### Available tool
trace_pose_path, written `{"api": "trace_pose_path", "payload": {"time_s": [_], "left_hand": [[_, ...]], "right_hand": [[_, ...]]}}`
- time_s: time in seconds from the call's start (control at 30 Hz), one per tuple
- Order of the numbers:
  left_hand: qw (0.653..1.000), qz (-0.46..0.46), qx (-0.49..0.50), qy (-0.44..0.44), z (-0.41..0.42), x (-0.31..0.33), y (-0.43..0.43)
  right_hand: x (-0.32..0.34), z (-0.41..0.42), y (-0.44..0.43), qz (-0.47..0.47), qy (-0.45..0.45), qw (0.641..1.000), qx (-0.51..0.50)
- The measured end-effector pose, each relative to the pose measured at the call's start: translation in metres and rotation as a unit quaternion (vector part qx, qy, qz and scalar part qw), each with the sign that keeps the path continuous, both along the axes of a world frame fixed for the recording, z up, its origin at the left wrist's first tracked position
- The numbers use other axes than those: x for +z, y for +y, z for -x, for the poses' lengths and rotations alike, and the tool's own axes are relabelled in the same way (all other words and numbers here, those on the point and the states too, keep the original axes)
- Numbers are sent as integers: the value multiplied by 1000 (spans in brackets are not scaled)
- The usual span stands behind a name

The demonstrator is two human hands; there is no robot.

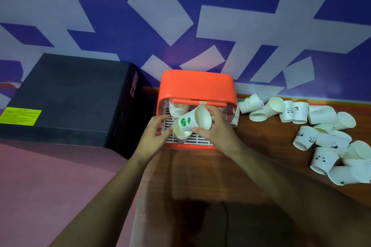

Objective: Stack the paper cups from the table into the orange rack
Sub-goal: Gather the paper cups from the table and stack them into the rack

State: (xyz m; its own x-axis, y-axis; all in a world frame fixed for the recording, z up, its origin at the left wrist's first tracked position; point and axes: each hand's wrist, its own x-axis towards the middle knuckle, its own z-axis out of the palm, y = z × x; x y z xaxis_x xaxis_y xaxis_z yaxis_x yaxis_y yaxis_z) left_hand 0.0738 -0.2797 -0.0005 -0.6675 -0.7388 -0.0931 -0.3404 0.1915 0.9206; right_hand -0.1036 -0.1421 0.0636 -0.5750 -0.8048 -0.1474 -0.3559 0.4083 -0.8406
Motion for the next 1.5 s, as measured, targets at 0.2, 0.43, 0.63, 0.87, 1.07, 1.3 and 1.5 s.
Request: {"api": "trace_pose_path", "payload": {"time_s": [0.2,0.43,0.63,0.87,1.07,1.3,1.5], "left_hand": [[993,-107,-7,50,4,4,-6],[990,-133,-37,13,10,-16,-2],[995,-83,-43,-33,11,-32,-4],[997,-51,25,-61,14,-27,6],[997,41,17,-61,16,5,41],[988,19,-143,-58,112,30,123],[972,-32,-214,-89,241,21,206]], "right_hand": [[-19,-24,-16,-12,130,990,44],[-41,-22,-24,-80,150,984,51],[-55,-21,-35,-124,123,978,111],[-52,-13,-30,-119,73,986,93],[-31,36,32,-164,81,979,86],[-13,155,150,-239,178,954,-39],[-10,241,240,-270,202,922,-188]]}}
